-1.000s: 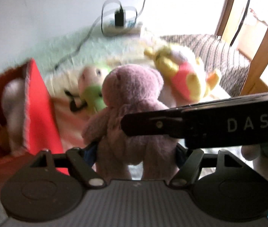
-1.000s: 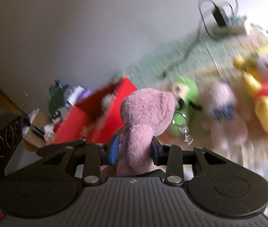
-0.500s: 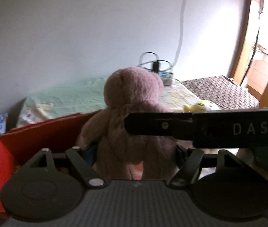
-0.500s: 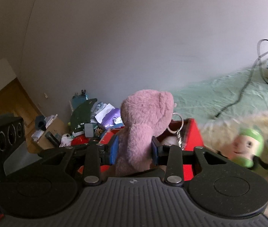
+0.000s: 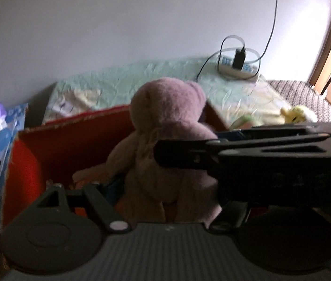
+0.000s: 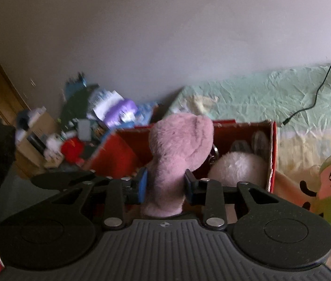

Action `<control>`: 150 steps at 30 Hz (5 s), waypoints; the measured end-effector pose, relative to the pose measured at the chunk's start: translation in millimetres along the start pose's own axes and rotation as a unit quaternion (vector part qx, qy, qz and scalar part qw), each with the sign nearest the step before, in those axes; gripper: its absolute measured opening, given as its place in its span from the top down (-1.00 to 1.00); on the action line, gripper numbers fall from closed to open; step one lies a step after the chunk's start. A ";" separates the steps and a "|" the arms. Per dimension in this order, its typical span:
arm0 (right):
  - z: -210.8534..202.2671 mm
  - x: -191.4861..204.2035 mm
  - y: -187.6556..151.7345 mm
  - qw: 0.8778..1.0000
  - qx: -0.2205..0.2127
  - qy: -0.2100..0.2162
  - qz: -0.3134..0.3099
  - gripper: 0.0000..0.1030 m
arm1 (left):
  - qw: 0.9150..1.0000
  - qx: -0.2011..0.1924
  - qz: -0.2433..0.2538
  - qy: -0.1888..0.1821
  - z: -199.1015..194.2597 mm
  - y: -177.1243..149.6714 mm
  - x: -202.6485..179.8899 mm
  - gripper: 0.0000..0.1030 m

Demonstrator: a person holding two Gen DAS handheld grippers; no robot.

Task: Organize objects
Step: 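Carry the pink bunny with the right gripper over the red box, then lower the pink bunny into the box beside the white bunny, open right gripper, then withdraw the open right gripper up out of the red box, then move the right gripper to the yellow tiger plush on the bed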

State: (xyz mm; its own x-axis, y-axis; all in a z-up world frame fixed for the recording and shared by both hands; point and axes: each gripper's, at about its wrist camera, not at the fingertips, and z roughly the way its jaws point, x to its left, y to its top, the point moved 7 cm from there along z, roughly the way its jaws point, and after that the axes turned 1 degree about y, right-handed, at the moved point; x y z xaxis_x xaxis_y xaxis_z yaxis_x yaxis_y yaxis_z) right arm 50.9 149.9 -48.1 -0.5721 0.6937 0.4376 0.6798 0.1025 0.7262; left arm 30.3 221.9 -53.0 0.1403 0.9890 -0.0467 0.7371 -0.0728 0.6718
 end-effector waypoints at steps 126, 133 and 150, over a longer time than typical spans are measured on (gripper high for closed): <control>-153.3 -98.6 -40.2 0.995 -0.055 0.022 0.084 0.10 | 0.978 0.029 0.021 0.208 -37.2 -4.9 -126.3 -0.85; -172.3 -138.2 -46.8 0.992 -0.059 0.005 0.113 0.09 | 0.981 0.029 0.043 0.188 -22.4 3.9 -164.7 -0.85; -217.6 -230.3 -69.2 0.978 -0.071 -0.057 0.187 0.10 | 0.994 0.081 0.043 0.059 50.7 8.8 -247.1 -0.85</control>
State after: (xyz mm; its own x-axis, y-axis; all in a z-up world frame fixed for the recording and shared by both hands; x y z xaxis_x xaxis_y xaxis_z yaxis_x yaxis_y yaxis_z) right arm 35.8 -172.1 -83.8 -0.2348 0.7395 0.6309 0.7571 -0.2679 0.5958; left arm 35.7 -29.7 -73.0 0.1360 0.9856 0.1003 0.8238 -0.1688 0.5411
